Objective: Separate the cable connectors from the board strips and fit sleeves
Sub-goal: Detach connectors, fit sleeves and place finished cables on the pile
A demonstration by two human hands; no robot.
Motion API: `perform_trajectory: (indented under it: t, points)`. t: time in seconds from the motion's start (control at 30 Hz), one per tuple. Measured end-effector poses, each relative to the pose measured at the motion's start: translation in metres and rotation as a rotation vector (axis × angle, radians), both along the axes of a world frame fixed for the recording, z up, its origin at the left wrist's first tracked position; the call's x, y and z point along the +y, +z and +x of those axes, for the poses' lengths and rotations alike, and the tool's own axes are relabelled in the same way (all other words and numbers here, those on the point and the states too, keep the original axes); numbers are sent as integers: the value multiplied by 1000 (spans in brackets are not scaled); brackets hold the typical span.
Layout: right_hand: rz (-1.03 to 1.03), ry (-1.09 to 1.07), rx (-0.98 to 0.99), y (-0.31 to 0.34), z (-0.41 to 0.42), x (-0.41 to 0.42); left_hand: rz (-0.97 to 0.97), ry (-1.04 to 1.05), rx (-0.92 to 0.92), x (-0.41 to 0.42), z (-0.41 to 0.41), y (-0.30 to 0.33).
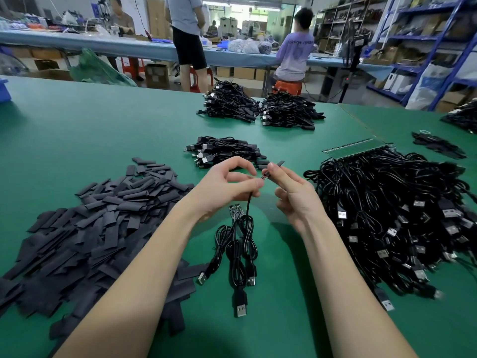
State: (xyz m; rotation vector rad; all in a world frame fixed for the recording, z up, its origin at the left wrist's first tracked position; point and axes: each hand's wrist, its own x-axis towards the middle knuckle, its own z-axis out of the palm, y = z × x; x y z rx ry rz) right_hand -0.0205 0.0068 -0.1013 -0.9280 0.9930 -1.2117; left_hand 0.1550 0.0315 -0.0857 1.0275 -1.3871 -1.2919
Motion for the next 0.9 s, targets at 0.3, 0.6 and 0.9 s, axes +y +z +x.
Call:
perform_trajectory:
  t: [0.3,0.6,0.9]
  points:
    - [-8,-63,4,0,-2,0,-231,171,-172,-1,-8,-5]
    - [-74,-117,55,-6,12,5,-241,217,-104,-3,-11,-8]
    - [-294,-227,45,0,19,10,-28,230,176,-3,-23,-16]
